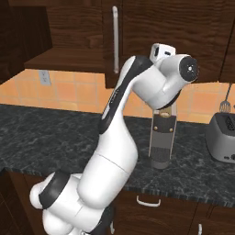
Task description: Pick the jam and place it on the digital scale for weighing, and close the cabinet.
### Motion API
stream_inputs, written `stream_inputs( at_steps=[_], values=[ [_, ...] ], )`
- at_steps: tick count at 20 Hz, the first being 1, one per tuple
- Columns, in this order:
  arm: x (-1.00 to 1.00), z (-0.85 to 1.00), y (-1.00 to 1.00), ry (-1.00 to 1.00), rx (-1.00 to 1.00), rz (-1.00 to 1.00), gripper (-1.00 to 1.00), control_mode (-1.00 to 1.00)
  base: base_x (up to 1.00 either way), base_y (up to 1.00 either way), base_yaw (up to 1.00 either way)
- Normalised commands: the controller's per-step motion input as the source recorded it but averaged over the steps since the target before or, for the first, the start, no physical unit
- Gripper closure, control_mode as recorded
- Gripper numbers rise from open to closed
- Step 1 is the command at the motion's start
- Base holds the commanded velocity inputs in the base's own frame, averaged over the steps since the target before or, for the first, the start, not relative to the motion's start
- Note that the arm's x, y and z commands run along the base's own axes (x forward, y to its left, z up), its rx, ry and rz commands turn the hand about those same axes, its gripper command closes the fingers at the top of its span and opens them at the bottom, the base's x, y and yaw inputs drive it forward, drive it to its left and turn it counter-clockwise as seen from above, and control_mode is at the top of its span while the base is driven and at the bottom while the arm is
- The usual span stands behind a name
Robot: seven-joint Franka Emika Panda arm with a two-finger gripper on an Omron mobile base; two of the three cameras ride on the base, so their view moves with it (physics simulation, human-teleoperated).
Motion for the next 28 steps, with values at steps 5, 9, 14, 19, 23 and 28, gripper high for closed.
stream_inputs(
  at_steps=[5,9,14,19,23,28],
  values=[
    [1.00,-0.34,0.22,-0.20,-0.05,-0.05,-1.00,-1.00,0.00,0.00,0.00],
    [1.00,-0.16,0.16,-0.10,-0.03,-0.11,-1.00,-1.00,0.00,0.00,0.00],
    [1.00,0.02,-0.02,0.12,0.00,-0.09,-1.00,-1.00,0.00,0.00,0.00],
    [0.13,-0.35,0.13,-0.09,0.00,-0.05,-1.00,-1.00,0.00,0.00,0.00],
    [-0.96,0.18,0.06,-0.06,0.03,-0.06,-1.00,-1.00,0.00,0.00,0.00],
    [-1.00,0.08,0.07,-0.05,-0.02,0.00,-1.00,-1.00,0.00,0.00,0.00]
  ],
)
